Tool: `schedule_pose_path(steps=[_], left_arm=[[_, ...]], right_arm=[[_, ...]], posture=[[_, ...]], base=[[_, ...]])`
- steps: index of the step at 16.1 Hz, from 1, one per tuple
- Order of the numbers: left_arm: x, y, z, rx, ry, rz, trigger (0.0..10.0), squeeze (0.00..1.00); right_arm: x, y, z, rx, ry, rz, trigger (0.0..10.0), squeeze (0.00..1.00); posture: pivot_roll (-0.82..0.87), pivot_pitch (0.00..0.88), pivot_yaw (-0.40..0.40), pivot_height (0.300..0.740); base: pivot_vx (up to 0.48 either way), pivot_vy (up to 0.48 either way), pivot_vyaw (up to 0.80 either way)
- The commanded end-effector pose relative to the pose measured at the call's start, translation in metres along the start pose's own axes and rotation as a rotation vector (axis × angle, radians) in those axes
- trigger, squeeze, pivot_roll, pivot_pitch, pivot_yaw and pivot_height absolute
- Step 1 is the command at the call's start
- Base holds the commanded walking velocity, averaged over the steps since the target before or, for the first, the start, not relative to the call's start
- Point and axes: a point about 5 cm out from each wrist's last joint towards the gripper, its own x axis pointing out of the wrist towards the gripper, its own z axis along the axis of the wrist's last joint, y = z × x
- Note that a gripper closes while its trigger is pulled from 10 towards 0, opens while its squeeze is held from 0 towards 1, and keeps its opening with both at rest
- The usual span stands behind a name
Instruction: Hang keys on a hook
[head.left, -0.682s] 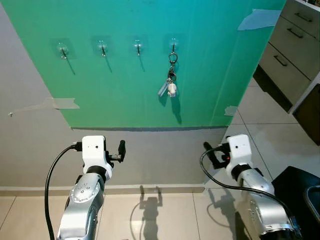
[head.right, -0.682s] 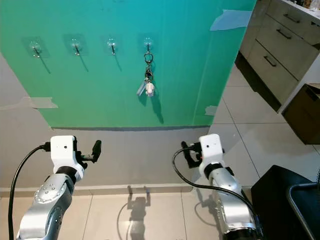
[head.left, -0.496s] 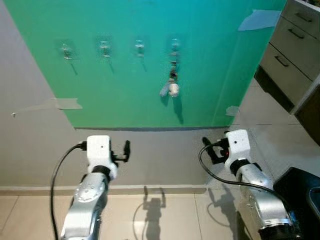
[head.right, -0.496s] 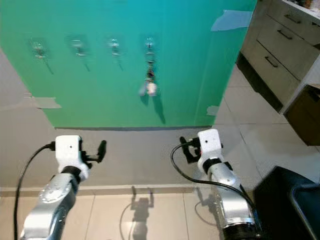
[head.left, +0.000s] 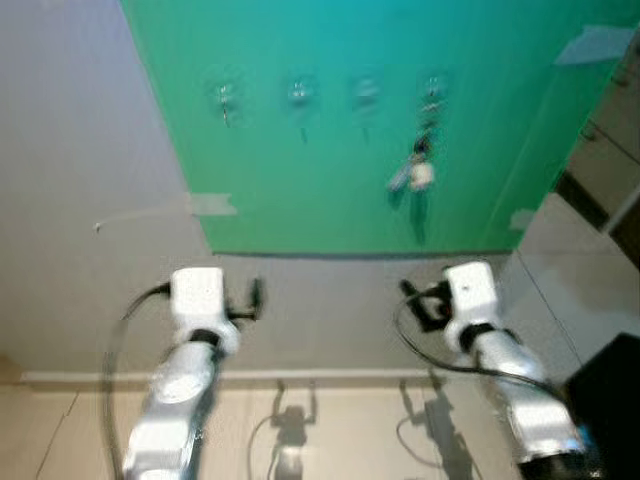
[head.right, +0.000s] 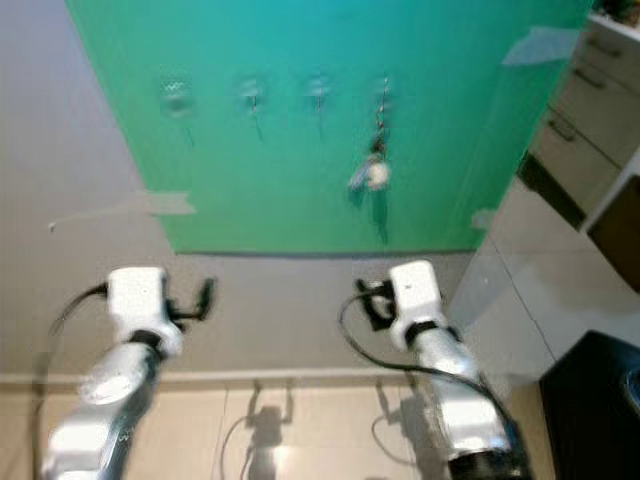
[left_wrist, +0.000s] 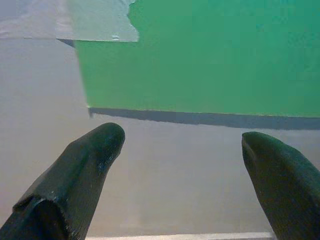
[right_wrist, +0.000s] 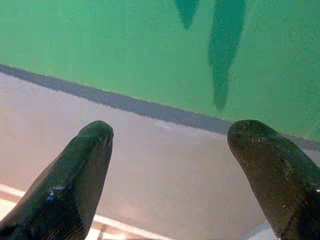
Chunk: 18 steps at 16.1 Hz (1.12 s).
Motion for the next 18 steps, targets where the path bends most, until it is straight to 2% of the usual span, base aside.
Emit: schedule_pose_path(steps=[1,12,18], left_arm=[[0.0008,0.0075,0.0002,0.011,0.004,0.019,10.0,0.0],[0.0047,0.0072,-0.0001,0.011,0.009,-0.003,10.0,0.0],[0.004,0.0069,0.0008,0.027,-0.005,0.01,10.0,0.0]], right_arm=[[0.0017,0.0052,0.0037,0.007,-0.008,0.015,10.0,0.0],[-0.0007,0.0087,0.0025,-0.004,0.003,0.022,10.0,0.0],[-0.0003,0.0113,0.0056,-0.021,-0.008,0.035,10.0,0.0]], posture=[[-0.14,0.0,0.026,0.735],[-0.16,0.0,0.038,0.735],[-0.16,0.0,0.033,0.735]], base=[[0.0,0.48,0.0],[0.0,0.48,0.0],[0.0,0.0,0.0]])
